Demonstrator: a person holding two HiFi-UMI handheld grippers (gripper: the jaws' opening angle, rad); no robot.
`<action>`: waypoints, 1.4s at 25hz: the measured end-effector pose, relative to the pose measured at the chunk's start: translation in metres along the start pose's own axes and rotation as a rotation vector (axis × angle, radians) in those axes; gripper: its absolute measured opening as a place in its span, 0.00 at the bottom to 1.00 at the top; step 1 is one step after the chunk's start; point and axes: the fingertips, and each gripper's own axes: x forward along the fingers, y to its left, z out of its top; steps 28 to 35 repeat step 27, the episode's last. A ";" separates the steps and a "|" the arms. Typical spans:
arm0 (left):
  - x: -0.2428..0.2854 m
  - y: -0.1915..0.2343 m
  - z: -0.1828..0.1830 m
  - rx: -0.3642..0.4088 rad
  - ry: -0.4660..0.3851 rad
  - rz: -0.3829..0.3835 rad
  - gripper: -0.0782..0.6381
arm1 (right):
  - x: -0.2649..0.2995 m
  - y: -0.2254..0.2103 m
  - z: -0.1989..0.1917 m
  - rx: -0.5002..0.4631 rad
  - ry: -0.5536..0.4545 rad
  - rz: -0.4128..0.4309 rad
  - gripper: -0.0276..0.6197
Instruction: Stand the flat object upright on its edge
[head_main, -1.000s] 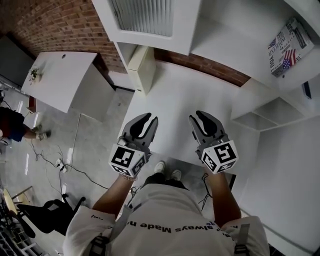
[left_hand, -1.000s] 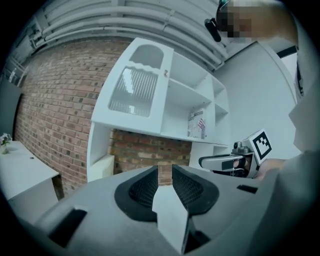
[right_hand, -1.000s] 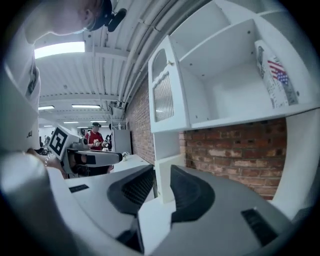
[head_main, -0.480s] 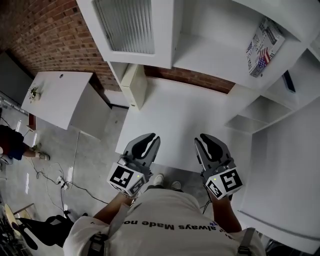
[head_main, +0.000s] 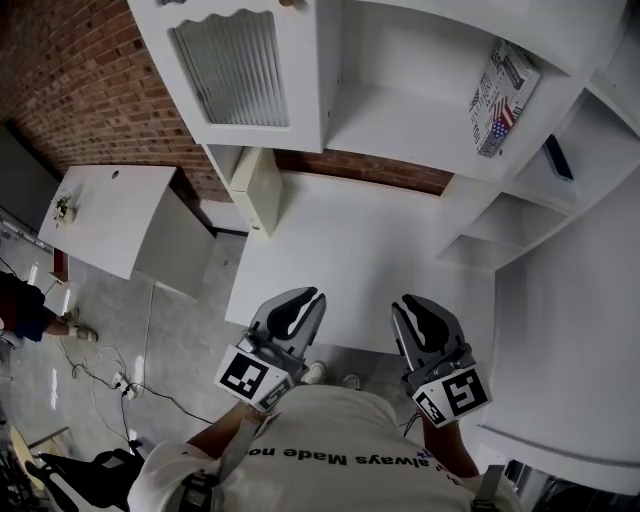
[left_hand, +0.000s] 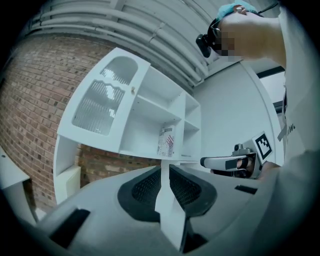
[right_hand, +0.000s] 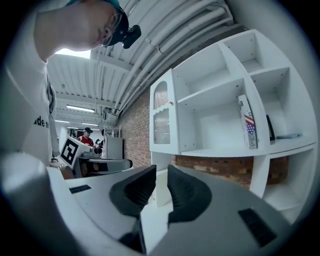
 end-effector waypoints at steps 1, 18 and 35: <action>0.001 -0.001 0.001 0.000 -0.004 -0.002 0.19 | -0.002 -0.001 0.000 0.001 0.001 -0.006 0.15; 0.001 0.013 0.010 0.004 -0.031 0.028 0.19 | -0.002 -0.008 0.000 -0.009 0.003 -0.039 0.14; 0.000 0.015 0.011 -0.007 -0.031 0.027 0.18 | 0.003 -0.008 0.001 -0.016 0.009 -0.040 0.14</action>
